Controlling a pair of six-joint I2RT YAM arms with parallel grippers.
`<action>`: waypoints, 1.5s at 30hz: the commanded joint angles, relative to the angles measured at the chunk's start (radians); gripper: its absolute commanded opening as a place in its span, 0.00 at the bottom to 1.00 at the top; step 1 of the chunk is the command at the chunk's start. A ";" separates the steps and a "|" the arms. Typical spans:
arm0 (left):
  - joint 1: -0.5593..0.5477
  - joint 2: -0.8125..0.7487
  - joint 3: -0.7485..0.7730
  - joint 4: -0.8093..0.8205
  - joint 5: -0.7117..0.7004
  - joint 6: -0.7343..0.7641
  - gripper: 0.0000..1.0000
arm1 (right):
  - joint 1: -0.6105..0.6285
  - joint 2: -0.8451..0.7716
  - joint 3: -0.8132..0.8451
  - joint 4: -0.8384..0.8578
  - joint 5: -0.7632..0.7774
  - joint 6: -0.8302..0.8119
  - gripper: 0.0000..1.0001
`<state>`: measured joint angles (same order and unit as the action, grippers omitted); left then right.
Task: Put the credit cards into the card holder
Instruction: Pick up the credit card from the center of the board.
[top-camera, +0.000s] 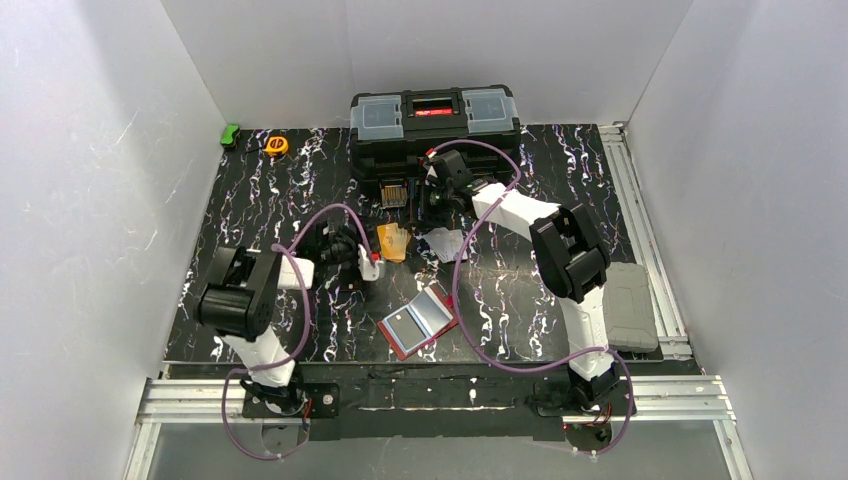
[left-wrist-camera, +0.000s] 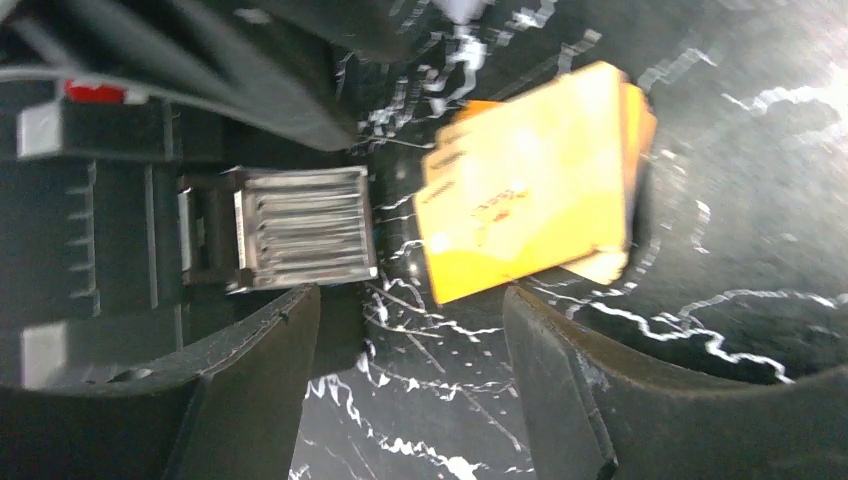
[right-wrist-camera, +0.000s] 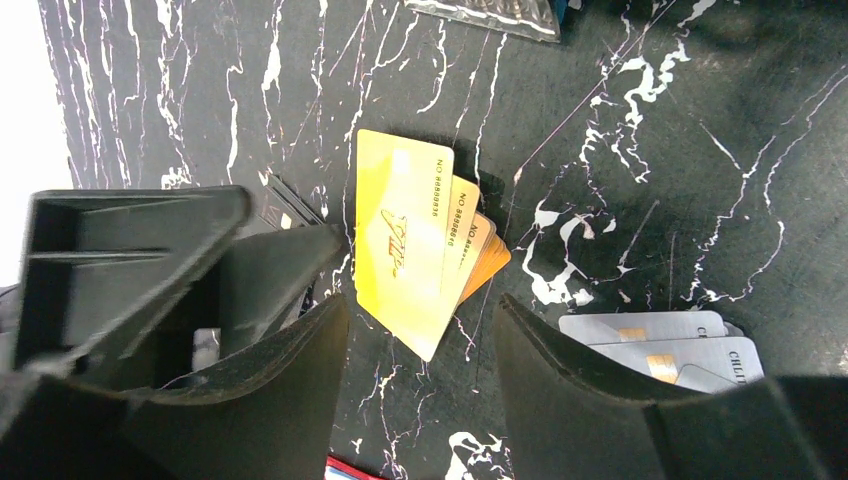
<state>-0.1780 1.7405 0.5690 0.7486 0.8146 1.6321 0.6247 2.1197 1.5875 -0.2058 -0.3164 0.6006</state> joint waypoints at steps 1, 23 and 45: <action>-0.017 -0.176 0.075 -0.161 -0.127 -0.416 0.66 | 0.003 -0.024 0.007 0.036 0.007 0.000 0.62; 0.061 0.019 0.536 -0.919 0.035 -1.718 0.65 | 0.006 -0.093 -0.058 0.056 0.059 -0.033 0.59; 0.100 0.235 0.617 -0.755 -0.027 -1.875 0.52 | 0.029 -0.067 -0.064 0.132 0.031 -0.010 0.37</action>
<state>-0.0914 1.9598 1.1568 -0.0162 0.7719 -0.2314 0.6445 2.0747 1.5230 -0.1295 -0.2668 0.5804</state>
